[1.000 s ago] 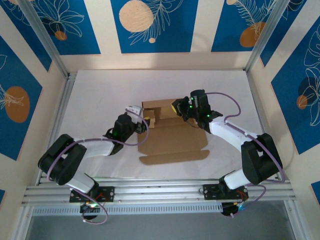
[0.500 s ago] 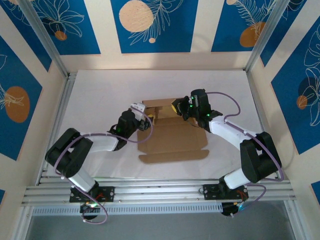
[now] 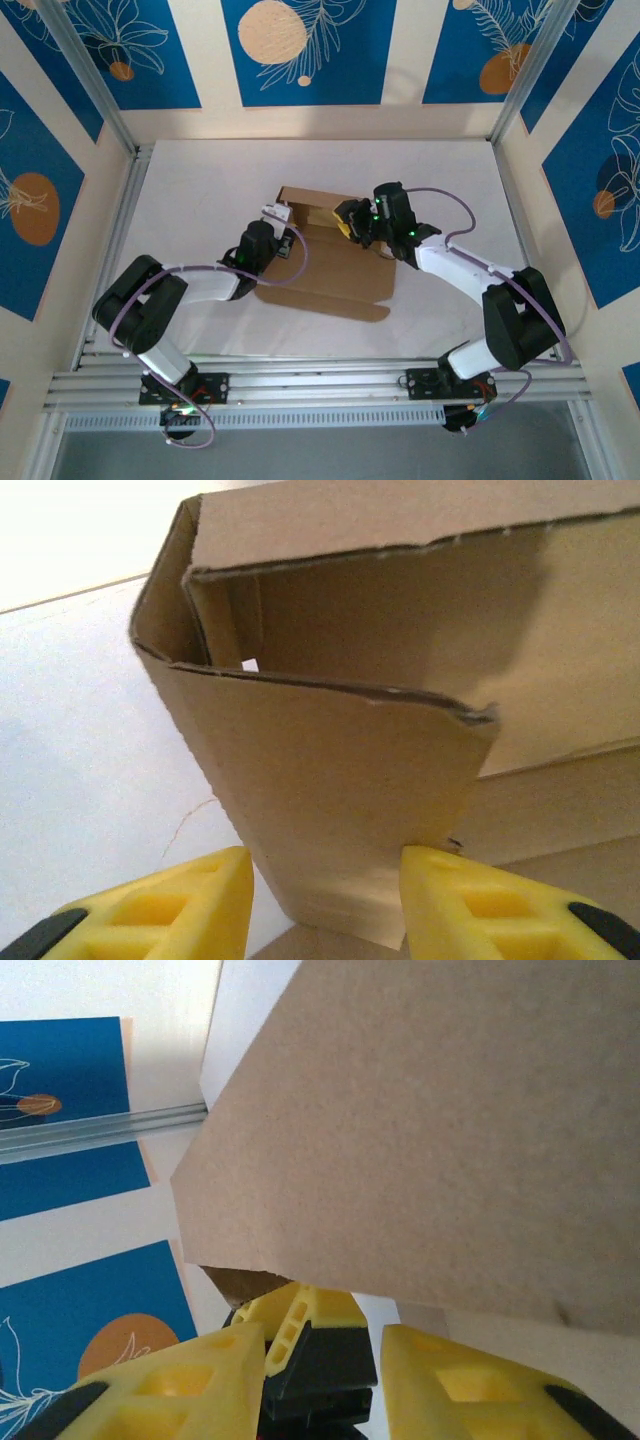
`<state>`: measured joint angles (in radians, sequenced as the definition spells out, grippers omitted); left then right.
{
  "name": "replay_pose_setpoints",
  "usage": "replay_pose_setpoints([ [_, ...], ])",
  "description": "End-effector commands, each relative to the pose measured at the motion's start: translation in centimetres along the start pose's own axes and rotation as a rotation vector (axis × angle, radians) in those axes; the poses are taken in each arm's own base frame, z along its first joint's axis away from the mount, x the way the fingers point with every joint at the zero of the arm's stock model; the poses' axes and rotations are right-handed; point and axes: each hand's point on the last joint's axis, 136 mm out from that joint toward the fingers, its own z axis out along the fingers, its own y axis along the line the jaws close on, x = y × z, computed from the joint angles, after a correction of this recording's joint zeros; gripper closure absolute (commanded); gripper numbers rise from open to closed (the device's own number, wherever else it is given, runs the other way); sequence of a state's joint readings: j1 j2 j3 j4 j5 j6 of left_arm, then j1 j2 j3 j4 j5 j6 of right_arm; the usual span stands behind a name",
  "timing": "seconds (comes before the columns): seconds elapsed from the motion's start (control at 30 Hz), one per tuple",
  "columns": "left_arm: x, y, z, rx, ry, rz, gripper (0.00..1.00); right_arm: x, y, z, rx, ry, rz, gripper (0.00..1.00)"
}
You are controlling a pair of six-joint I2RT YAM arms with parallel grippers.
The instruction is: Fold the paper box
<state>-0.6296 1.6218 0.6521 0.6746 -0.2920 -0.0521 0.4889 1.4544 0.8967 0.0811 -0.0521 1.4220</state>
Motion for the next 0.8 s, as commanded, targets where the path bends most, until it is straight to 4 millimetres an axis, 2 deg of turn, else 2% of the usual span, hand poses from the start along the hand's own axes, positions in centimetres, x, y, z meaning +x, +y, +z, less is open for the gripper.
replay_pose_setpoints([
  [0.0, -0.8, -0.6, 0.3, 0.022, -0.041, 0.006, 0.57, 0.7, -0.6, -0.4, 0.044, 0.029, 0.014, 0.53],
  [0.23, -1.3, -0.9, 0.5, 0.035, -0.064, 0.022, 0.51, -0.7, -1.0, -0.7, 0.053, 0.006, 0.018, 0.41],
  [0.43, -1.5, -0.9, 0.4, 0.037, -0.077, 0.023, 0.51, -0.9, 0.6, 0.5, 0.03, 0.013, 0.054, 0.31],
  [0.57, -1.7, -1.1, 0.2, 0.054, -0.087, 0.008, 0.5, -1.3, 0.8, 0.8, 0.039, -0.045, 0.113, 0.32],
  [0.67, -2.1, -1.0, -0.3, 0.057, -0.105, -0.029, 0.49, -1.7, 0.4, 0.1, 0.064, -0.143, 0.147, 0.38],
  [0.77, -2.8, -0.5, -1.5, 0.052, -0.131, -0.064, 0.48, -2.0, 1.0, -0.9, 0.071, -0.199, 0.11, 0.39],
])
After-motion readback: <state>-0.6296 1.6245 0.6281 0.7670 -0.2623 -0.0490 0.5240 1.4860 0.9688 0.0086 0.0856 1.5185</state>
